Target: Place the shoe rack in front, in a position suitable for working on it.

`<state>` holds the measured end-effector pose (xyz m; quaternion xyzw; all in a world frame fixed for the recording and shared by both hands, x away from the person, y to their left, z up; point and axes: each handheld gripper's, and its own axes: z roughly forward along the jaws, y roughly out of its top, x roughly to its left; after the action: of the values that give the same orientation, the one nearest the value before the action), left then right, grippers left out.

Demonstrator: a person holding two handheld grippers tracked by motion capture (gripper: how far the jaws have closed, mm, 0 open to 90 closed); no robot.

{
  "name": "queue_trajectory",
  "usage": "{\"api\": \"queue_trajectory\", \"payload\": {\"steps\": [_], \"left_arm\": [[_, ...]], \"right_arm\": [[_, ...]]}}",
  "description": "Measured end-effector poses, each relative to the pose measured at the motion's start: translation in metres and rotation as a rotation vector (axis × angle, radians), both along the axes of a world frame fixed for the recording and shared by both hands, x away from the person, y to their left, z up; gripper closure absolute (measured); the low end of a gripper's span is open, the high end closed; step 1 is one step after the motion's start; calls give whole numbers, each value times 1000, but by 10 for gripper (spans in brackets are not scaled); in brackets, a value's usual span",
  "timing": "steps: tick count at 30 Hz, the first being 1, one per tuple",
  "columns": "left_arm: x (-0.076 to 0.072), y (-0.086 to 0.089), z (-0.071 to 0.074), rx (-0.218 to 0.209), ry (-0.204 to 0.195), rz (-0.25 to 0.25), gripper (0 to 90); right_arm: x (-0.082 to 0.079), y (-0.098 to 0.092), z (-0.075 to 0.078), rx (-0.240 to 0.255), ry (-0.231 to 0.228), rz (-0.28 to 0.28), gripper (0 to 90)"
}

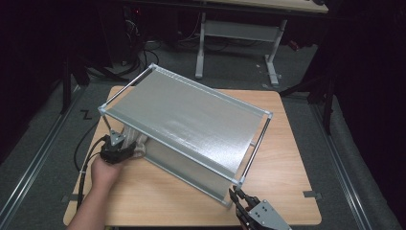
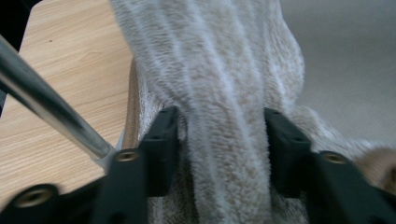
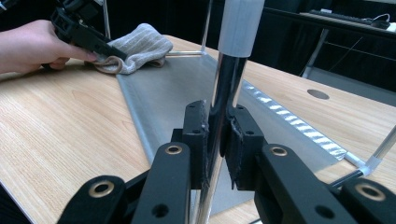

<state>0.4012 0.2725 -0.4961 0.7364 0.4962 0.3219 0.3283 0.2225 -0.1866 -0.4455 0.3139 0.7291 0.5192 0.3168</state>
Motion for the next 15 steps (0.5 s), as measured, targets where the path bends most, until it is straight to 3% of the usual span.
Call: {"api": "queue_trajectory", "payload": {"steps": [2, 3, 6, 8, 10, 11, 15], "left_arm": [[-5, -1, 4, -7, -35, -7, 381], [-6, -1, 5, -36, -51, 0, 369], [-5, 1, 5, -75, -63, 13, 376], [-4, 2, 4, -64, -61, 21, 534], [0, 4, 0, -79, -29, 22, 636], [2, 4, -2, -61, -18, 22, 673], [5, 2, -7, -46, -3, 19, 712]], "right_arm": [[0, 0, 0, 0, -1, 1, 791], [0, 0, 0, 0, -2, 2, 791], [0, 0, 0, -3, -3, 1, 791], [0, 0, 0, -4, -2, 0, 790], [0, 0, 0, -2, -1, 2, 791], [0, 0, 0, -2, -1, 1, 791], [0, 1, 0, -7, -2, 2, 791]]}}
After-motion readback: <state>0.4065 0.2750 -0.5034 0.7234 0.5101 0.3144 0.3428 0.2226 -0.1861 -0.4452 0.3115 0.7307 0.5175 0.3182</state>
